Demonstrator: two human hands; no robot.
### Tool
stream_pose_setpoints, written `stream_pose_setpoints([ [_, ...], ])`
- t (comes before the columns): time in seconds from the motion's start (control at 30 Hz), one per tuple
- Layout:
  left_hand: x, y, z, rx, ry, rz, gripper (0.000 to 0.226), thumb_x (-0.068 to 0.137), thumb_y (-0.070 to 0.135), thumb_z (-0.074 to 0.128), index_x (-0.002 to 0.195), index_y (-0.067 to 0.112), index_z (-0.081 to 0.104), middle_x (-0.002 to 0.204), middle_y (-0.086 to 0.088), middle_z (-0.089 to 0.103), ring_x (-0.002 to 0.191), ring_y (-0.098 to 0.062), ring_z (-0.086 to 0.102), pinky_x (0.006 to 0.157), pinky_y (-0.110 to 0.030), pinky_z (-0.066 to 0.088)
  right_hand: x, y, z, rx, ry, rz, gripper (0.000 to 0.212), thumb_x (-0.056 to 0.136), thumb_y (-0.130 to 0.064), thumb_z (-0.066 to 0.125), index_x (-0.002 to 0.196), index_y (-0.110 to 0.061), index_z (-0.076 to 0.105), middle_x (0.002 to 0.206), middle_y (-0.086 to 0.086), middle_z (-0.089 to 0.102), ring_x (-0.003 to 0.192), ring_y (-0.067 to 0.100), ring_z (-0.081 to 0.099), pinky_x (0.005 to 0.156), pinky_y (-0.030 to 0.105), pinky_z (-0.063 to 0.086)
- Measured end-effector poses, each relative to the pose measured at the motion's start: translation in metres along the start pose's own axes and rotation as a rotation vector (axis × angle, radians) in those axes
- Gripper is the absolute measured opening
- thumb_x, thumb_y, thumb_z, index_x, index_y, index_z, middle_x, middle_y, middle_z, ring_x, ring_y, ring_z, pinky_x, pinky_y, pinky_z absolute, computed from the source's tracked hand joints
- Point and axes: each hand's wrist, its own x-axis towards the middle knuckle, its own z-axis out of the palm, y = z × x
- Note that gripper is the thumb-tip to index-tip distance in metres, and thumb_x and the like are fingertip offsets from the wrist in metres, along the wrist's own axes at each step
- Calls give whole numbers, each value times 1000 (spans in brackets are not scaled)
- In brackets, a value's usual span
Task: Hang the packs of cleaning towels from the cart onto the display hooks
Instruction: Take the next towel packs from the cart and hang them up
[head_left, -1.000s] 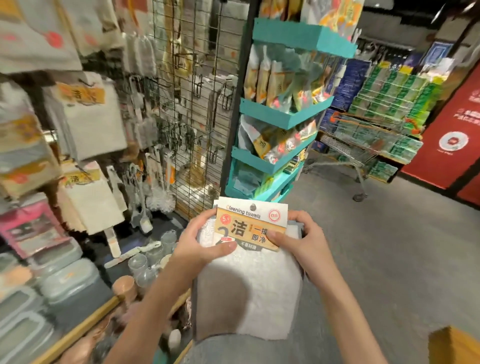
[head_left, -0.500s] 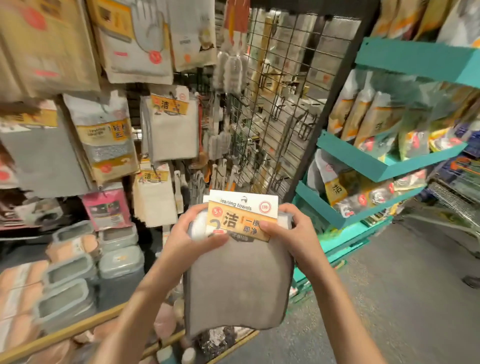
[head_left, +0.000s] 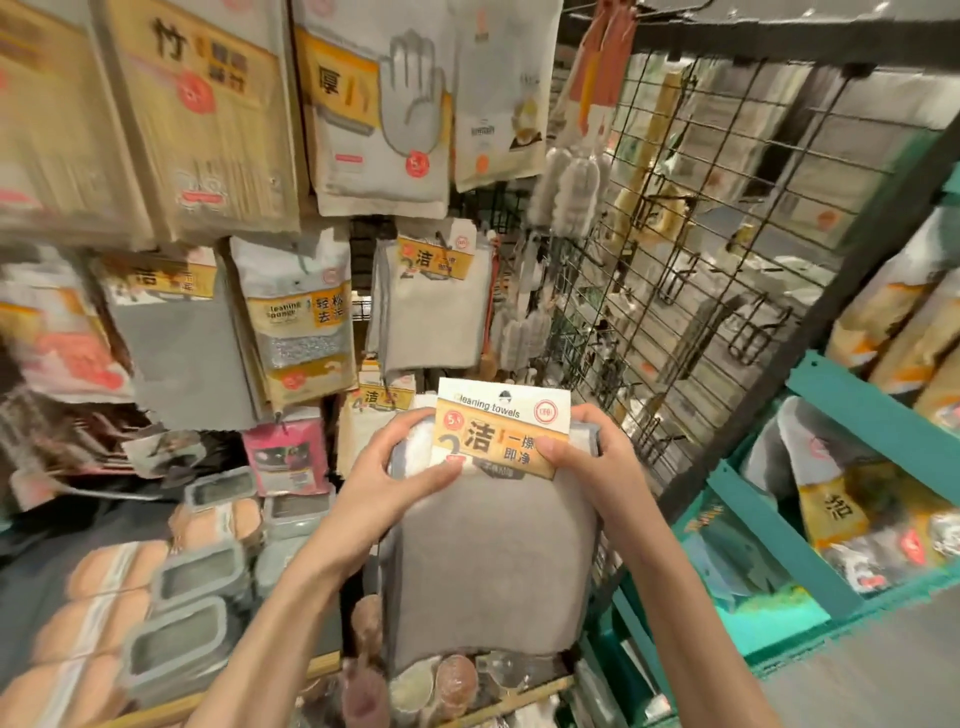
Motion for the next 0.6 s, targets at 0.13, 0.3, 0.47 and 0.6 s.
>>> stream_pose_setpoints([
  [0.13,19,3,-8,-27,72,-15,60,60,55,78,116,48,61,133,16,56,130,-3,45,113,-43,34,33,-5,7,108,-66,-32,19,82,1,65,91,-14,57,95,10,73,79,22,70,62,25,56],
  [0.3,41,7,-11,-113,148,-47,66,57,57,82,117,49,60,135,4,58,128,-22,52,106,-53,41,76,-4,15,126,-90,-114,25,73,-16,72,94,-16,60,105,17,69,92,32,69,78,42,56],
  [0.47,56,11,-10,-138,328,-68,62,57,63,78,115,49,61,135,5,57,119,-21,59,98,-52,48,117,-5,23,157,-134,-174,16,81,-11,69,90,-16,56,98,11,72,87,25,70,70,30,56],
  [0.6,60,6,-12,-129,426,-62,49,64,65,77,107,48,63,132,4,58,118,-26,59,100,-57,46,150,-13,23,137,-200,-63,17,87,-10,64,90,-21,51,105,14,71,90,27,69,77,41,56],
])
